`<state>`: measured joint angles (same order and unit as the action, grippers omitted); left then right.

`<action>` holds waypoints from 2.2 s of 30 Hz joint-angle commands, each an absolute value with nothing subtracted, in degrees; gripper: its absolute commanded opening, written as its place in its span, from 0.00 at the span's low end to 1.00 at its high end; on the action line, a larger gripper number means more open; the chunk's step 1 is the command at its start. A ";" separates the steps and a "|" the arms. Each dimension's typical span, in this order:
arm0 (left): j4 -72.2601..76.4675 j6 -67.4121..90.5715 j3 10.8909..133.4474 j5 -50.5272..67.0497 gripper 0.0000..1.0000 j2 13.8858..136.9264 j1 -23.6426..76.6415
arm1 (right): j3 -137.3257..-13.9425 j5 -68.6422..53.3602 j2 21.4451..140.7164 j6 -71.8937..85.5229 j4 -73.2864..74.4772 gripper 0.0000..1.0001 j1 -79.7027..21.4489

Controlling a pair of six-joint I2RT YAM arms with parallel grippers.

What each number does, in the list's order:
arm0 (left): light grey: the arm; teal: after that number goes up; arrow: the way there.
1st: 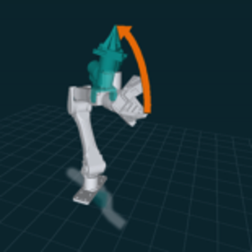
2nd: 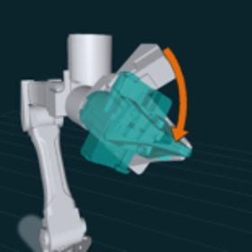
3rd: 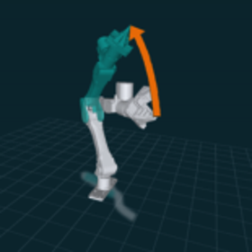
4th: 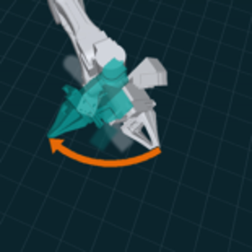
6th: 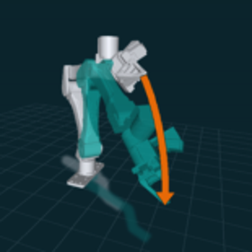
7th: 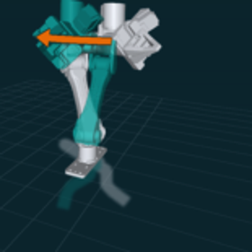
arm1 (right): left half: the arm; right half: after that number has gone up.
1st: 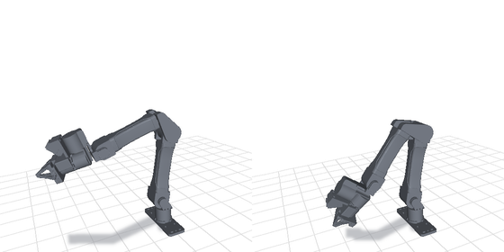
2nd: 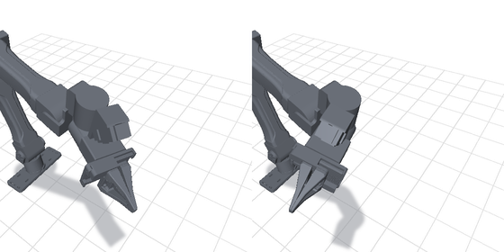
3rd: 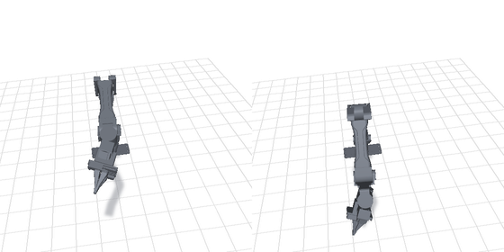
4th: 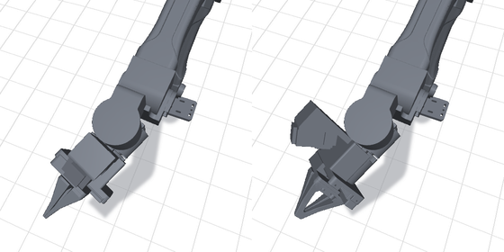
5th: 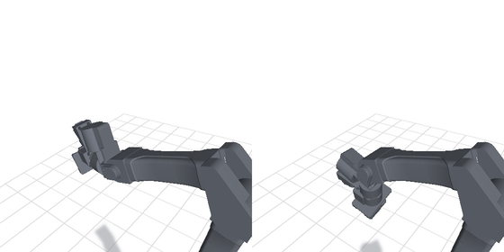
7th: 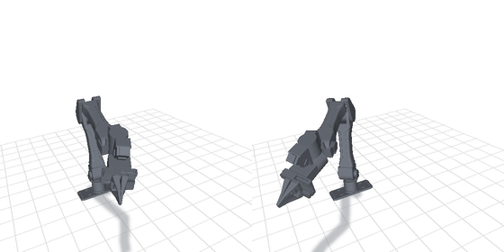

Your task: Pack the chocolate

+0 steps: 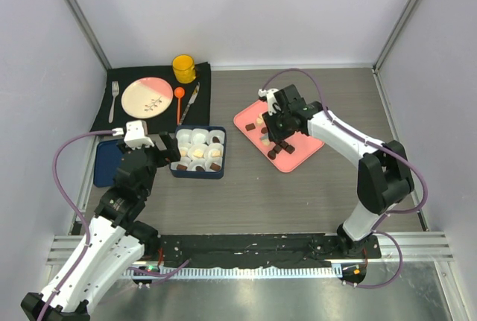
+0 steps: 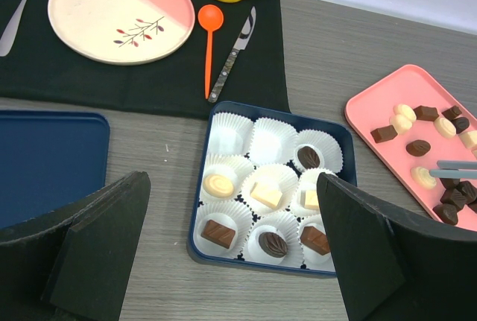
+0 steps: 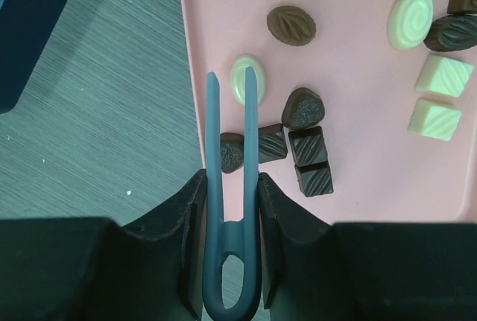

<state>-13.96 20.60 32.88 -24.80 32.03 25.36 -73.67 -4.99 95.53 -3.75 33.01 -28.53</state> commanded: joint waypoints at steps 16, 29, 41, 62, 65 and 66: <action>-11.95 20.13 35.16 -24.52 1.00 32.08 25.14 | -75.59 1.14 98.00 -3.34 30.59 0.37 -30.32; -11.95 20.13 35.16 -24.43 1.00 32.17 25.05 | -74.18 0.70 99.32 -3.16 30.15 0.35 -30.32; -11.78 20.21 35.16 -24.17 1.00 32.08 25.14 | -74.27 -1.49 100.02 -2.99 31.55 0.34 -30.32; -11.87 20.21 35.16 -24.43 1.00 31.55 24.96 | -82.43 -0.35 96.68 -2.37 32.26 0.17 -32.60; -11.95 20.21 35.24 -24.52 1.00 31.55 25.05 | -85.59 -0.35 97.20 -2.29 31.73 0.17 -34.71; -11.95 20.21 35.24 -24.52 1.00 31.47 25.05 | -86.48 -0.35 97.47 -2.29 31.55 0.17 -35.85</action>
<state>-13.96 20.60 32.88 -24.80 32.01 25.36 -81.08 -0.43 100.12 -2.85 33.43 -33.12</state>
